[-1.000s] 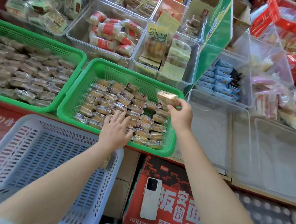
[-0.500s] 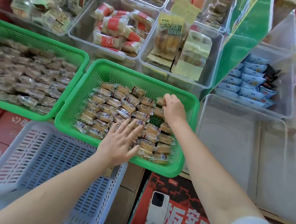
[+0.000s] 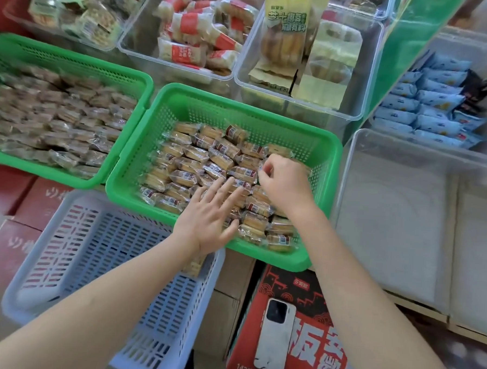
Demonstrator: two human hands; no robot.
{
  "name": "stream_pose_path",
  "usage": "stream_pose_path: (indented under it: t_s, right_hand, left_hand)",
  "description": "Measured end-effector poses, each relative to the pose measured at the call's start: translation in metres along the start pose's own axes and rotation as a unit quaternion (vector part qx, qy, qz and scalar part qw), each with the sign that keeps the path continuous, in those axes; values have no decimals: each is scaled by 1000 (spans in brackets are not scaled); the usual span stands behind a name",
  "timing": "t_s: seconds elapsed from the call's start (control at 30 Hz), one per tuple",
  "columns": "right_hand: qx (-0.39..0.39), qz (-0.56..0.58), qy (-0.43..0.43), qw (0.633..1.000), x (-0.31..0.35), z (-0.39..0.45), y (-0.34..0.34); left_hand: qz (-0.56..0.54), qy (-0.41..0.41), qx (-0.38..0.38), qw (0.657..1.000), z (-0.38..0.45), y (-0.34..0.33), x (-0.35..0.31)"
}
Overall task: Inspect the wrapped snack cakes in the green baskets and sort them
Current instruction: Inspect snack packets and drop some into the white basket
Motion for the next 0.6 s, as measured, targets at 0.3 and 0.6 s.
stream_pose_path:
  t_s: [0.3, 0.6]
  right_hand:
    - [88, -13, -122, 989, 23, -77, -60]
    - [59, -180, -265, 946, 44, -81, -82]
  left_hand:
    - [-60, -31, -88, 994, -19, 7, 8]
    - [-10, -102, -23, 994, -62, 10, 66]
Point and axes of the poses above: each hand's wrist, its own z-axis towards the middle knuckle, its own y-axis out of the back of the hand, x = y × z, the point moved 4 cm from there along z, towards the middle knuckle, and after that the axes turned 8 degrees about -x, right-handed, at the moved point
